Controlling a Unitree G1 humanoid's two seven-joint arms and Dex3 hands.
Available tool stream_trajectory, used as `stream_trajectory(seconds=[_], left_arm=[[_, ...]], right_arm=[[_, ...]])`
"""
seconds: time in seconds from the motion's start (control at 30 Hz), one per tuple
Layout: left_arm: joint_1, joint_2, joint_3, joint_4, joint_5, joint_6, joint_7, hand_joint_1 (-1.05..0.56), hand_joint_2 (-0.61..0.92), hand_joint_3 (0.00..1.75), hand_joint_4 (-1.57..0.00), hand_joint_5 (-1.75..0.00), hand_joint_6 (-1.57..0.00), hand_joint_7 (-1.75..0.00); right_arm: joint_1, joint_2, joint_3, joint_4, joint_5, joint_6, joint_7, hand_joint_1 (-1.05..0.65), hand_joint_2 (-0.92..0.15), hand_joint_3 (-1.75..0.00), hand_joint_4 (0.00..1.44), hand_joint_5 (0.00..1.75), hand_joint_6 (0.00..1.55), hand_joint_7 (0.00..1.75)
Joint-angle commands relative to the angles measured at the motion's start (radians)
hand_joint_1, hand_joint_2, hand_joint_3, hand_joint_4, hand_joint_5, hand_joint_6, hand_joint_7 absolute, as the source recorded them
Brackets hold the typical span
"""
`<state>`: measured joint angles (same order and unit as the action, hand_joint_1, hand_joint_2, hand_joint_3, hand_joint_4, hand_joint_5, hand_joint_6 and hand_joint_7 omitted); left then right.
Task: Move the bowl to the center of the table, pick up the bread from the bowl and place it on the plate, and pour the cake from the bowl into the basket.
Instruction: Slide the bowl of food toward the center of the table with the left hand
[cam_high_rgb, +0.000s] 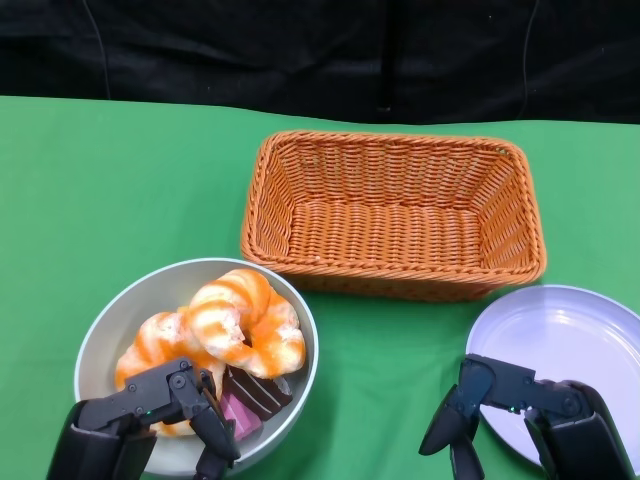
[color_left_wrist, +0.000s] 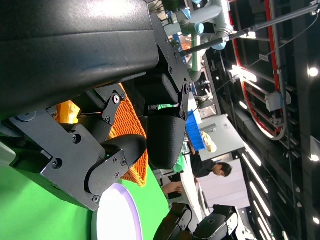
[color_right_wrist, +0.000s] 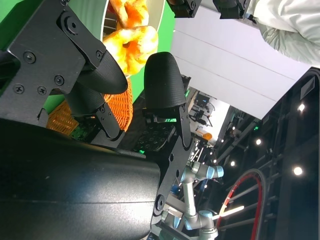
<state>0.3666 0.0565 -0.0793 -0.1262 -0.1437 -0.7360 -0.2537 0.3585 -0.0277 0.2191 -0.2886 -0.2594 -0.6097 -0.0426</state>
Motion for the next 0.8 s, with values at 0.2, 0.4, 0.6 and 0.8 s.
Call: stream_trajectory(seconds=[0.2, 0.4, 0.6, 0.8], left_arm=[[0.0, 0.001, 0.009, 0.009, 0.009, -0.013, 0.006, -0.12, 0.47, 1.22, -0.85, -1.7, -0.82, -1.42], [-0.001, -0.001, 0.009, 0.005, 0.011, -0.01, 0.007, -0.11, 0.46, 1.23, -0.85, -1.7, -0.82, -1.43], [-0.008, -0.006, 0.011, 0.011, 0.01, -0.029, 0.007, -0.11, 0.46, 1.26, -0.85, -1.69, -0.82, -1.42], [-0.01, 0.004, 0.026, -0.009, 0.023, -0.029, 0.008, -0.06, 0.52, 1.17, -0.8, -1.48, -0.82, -1.27]], right_arm=[[0.0, -0.001, 0.002, -0.001, 0.021, -0.001, 0.001, 0.04, -0.13, -1.75, 0.9, 1.68, 0.88, 1.39], [-0.007, -0.003, 0.0, 0.01, 0.019, -0.014, -0.003, 0.03, -0.13, -1.75, 0.91, 1.68, 0.88, 1.39], [-0.003, -0.004, -0.001, 0.008, 0.018, -0.01, -0.002, 0.03, -0.13, -1.75, 0.91, 1.68, 0.88, 1.39], [0.0, -0.004, -0.001, 0.003, 0.018, -0.007, -0.001, 0.03, -0.13, -1.75, 0.9, 1.68, 0.88, 1.39]])
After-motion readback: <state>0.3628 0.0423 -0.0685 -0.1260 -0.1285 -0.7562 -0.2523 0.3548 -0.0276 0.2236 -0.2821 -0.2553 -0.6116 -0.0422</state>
